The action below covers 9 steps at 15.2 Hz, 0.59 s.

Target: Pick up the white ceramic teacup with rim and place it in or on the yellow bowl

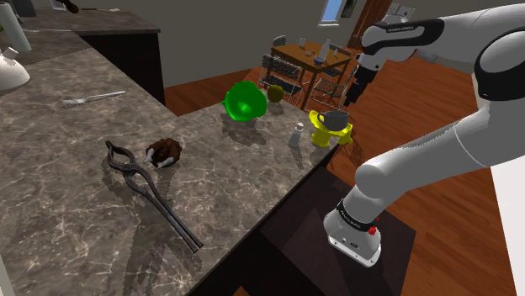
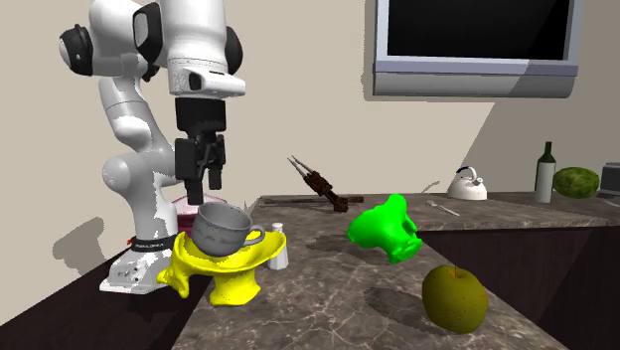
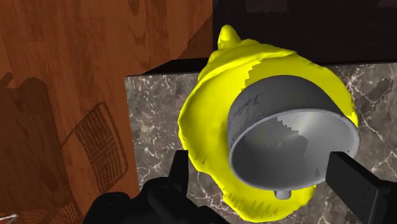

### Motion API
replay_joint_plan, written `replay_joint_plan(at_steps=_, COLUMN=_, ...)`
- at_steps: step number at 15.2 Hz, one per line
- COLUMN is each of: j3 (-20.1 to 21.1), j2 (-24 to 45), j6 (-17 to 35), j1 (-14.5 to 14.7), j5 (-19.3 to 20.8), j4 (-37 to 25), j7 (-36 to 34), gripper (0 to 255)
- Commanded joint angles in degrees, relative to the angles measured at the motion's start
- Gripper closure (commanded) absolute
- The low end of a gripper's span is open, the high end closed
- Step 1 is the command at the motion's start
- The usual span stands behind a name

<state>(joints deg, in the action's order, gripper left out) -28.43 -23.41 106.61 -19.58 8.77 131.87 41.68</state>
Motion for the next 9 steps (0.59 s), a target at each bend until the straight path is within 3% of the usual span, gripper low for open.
replay_joint_plan(at_steps=1, j3=0.4, j2=-0.1, j6=-3.4, j1=0.2, j5=-0.3, j4=-3.2, j7=0.0, gripper=0)
replay_joint_plan(at_steps=9, j3=0.6, j2=-0.1, j6=-4.9, j1=0.2, j5=-0.4, j4=-4.7, j7=0.0, gripper=0)
